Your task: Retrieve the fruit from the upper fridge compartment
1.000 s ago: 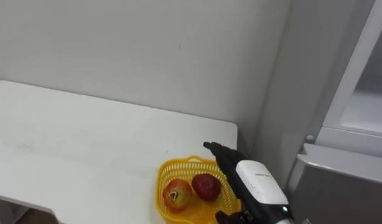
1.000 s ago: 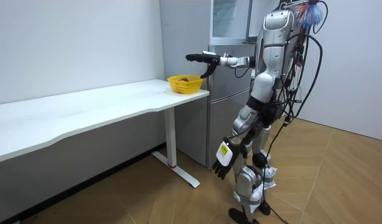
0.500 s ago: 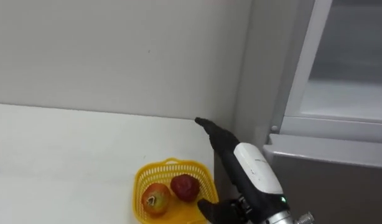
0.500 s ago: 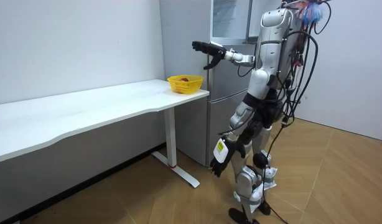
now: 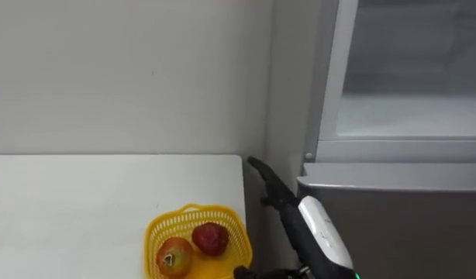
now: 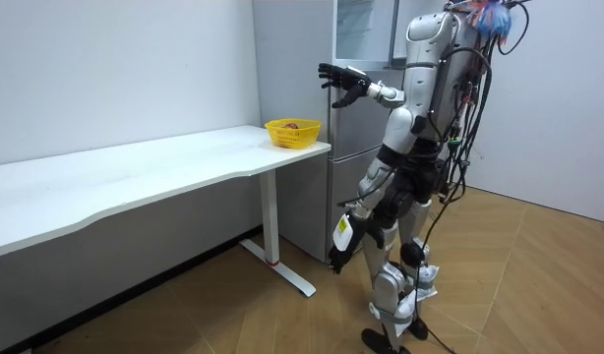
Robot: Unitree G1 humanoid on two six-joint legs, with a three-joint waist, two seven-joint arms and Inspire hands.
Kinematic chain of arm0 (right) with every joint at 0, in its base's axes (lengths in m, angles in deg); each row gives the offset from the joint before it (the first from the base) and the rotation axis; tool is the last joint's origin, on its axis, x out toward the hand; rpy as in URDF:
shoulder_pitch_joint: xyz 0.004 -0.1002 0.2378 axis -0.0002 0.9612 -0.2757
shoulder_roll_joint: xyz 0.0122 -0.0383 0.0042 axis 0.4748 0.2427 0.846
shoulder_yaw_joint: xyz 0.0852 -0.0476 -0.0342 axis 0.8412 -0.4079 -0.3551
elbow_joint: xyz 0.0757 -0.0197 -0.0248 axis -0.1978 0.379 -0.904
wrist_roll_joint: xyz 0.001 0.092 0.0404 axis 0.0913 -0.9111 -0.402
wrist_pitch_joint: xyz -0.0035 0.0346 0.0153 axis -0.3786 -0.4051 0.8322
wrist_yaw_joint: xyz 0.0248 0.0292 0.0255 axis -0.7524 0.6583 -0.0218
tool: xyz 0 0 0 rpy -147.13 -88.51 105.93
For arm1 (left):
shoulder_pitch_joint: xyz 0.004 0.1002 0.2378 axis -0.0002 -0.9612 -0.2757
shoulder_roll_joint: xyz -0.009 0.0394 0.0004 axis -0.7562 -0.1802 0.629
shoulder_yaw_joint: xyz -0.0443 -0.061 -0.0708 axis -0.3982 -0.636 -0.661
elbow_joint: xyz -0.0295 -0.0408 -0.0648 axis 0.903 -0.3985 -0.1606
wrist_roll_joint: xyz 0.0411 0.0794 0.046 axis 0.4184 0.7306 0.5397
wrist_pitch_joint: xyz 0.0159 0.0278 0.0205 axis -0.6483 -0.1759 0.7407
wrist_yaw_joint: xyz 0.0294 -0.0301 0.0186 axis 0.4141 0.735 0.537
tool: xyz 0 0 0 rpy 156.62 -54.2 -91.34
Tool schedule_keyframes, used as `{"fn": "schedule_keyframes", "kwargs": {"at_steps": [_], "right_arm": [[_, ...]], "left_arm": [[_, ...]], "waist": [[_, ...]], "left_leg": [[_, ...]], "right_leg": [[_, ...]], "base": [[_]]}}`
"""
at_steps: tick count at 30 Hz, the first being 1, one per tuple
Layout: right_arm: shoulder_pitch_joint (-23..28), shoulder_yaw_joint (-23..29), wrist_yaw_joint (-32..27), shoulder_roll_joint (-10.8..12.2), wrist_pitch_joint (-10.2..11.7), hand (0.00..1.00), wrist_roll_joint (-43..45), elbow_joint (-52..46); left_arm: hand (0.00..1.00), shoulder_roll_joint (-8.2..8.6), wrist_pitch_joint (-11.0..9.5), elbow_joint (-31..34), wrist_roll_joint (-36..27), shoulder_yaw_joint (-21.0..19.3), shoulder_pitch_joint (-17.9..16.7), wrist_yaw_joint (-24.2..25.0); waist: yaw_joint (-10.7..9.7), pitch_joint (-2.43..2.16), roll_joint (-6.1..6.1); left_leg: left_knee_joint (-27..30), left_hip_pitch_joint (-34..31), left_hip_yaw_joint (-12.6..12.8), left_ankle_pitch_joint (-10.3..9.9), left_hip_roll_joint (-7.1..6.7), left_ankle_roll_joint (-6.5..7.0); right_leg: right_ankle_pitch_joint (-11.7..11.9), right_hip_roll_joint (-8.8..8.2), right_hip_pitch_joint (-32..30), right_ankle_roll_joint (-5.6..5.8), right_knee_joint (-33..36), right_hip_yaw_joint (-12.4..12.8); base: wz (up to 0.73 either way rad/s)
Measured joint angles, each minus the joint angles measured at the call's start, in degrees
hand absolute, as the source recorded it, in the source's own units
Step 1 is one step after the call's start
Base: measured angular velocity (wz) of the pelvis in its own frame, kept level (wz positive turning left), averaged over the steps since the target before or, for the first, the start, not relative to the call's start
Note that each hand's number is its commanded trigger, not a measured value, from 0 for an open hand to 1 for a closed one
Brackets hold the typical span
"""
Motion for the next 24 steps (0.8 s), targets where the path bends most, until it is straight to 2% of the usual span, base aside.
{"fn": "schedule_keyframes", "kwargs": {"at_steps": [4,7,10,14,17,19,21,24], "right_arm": [[6.0,0.7,0.0,-0.2,1.0,0.0,-2.8,-5.4],[8.3,1.5,0.0,-0.7,2.4,0.0,-6.8,-7.1],[9.8,3.8,0.0,-0.7,2.7,0.0,-7.8,-7.3],[14.8,8.1,-0.4,-0.7,2.4,0.0,-9.0,-7.0],[18.2,12.4,-1.6,-0.5,1.3,0.0,-13.6,-4.2],[19.5,15.4,-2.7,-0.3,0.4,0.0,-17.3,-1.2],[21.1,17.1,-3.4,-0.3,0.4,0.0,-21.3,1.4],[23.7,18.6,-4.6,-0.1,0.0,0.0,-27.9,4.7]], "left_arm": [[0.0,0.46,0.1,0.0,0.0,0.0,-0.3,0.3],[0.0,1.1,-0.2,0.0,-0.1,0.1,-0.4,0.1],[0.0,1.25,-0.3,-0.4,-0.3,0.7,-0.4,-1.1],[0.0,1.2,-0.2,-0.7,-2.2,0.7,-1.2,-1.3],[0.0,1.09,-0.2,0.2,-2.2,0.6,-2.1,-1.3],[0.0,1.08,-0.3,0.7,-2.2,0.6,-2.2,-1.2],[0.0,1.05,-0.5,1.1,-2.2,0.6,-2.2,-1.3],[0.0,0.94,-1.7,1.7,-2.5,0.6,-2.5,-1.5]], "waist": [[-1.4,0.02,0.36],[-2.8,-0.05,1.09],[-4.4,-0.08,1.35],[-6.3,-0.06,1.46],[-7.1,-0.09,1.27],[-8.6,0.02,1.28],[-9.3,0.1,1.08],[-9.7,0.11,1.43]], "left_leg": [[0.3,0.0,0.6,-0.1,0.08,0.1],[-0.3,0.0,2.0,-0.1,0.25,0.17],[-0.5,0.1,3.1,-0.1,0.35,0.19],[-0.5,0.1,3.6,-0.2,0.37,0.23],[-0.5,0.0,5.1,-0.2,0.58,0.24],[-0.5,-0.1,5.3,-0.2,0.58,0.24],[-0.6,0.2,6.0,-0.2,0.71,0.19],[-0.7,0.3,6.9,-0.3,0.84,0.09]], "right_leg": [[0.0,0.08,-0.2,0.07,0.0,0.5],[0.2,0.23,-0.9,0.08,0.3,1.6],[0.3,0.35,-1.6,0.07,1.0,2.7],[0.3,0.53,-1.9,0.12,1.0,3.8],[0.3,0.87,-2.5,0.15,0.9,5.3],[0.3,0.87,-2.8,0.15,1.0,5.5],[0.3,1.03,-2.9,0.14,1.0,6.0],[0.3,1.3,-3.8,0.09,1.4,7.1]], "base": [[-0.06],[-0.22],[-0.21],[-0.1],[-0.22],[-0.09],[-0.12],[-0.2]]}}
